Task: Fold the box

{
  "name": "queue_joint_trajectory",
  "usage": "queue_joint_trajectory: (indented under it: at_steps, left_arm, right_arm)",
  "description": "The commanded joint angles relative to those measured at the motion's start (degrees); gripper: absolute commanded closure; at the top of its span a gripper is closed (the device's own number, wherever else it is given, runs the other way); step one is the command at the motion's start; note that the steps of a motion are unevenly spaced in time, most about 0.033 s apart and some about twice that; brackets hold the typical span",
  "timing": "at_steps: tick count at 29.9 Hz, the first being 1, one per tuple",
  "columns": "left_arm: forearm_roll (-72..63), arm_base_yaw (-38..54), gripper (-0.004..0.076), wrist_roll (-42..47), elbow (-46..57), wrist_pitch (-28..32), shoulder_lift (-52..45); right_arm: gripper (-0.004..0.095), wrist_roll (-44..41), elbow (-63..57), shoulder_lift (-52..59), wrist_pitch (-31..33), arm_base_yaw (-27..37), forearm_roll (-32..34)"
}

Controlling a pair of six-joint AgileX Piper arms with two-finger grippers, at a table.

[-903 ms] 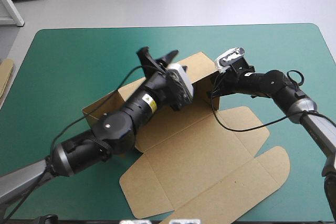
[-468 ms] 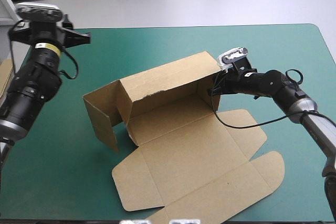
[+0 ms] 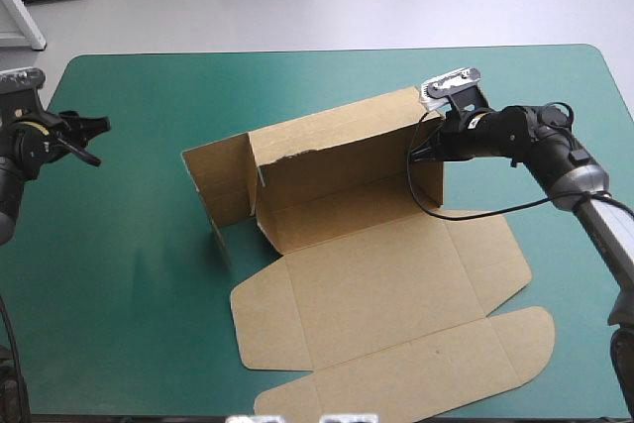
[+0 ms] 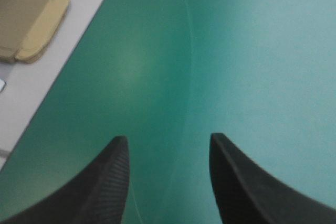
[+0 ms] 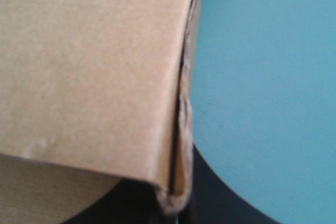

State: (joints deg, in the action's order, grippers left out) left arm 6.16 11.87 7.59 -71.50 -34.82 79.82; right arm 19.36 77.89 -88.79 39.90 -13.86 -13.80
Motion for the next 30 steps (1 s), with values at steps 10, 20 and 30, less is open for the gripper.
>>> queue_joint_trajectory:
  at_steps: [10,20,30]
  left_arm:
    - [-3.3,0.7,0.0374,-5.2,3.6,-1.2,-0.9]
    - [-7.3,0.6,0.0374,-11.6,3.6,-6.3,-0.9]
    - [-7.6,0.6,0.0374,-11.7,3.6,-8.5,-0.9]
  right_arm:
    - [0.0925,-5.8,24.2,-5.1,29.5,7.7,3.7]
    - [0.0925,-6.9,32.3,-18.6,31.5,7.8,3.0]
    - [0.0426,-5.8,40.0,-26.5,29.6,6.5,3.0]
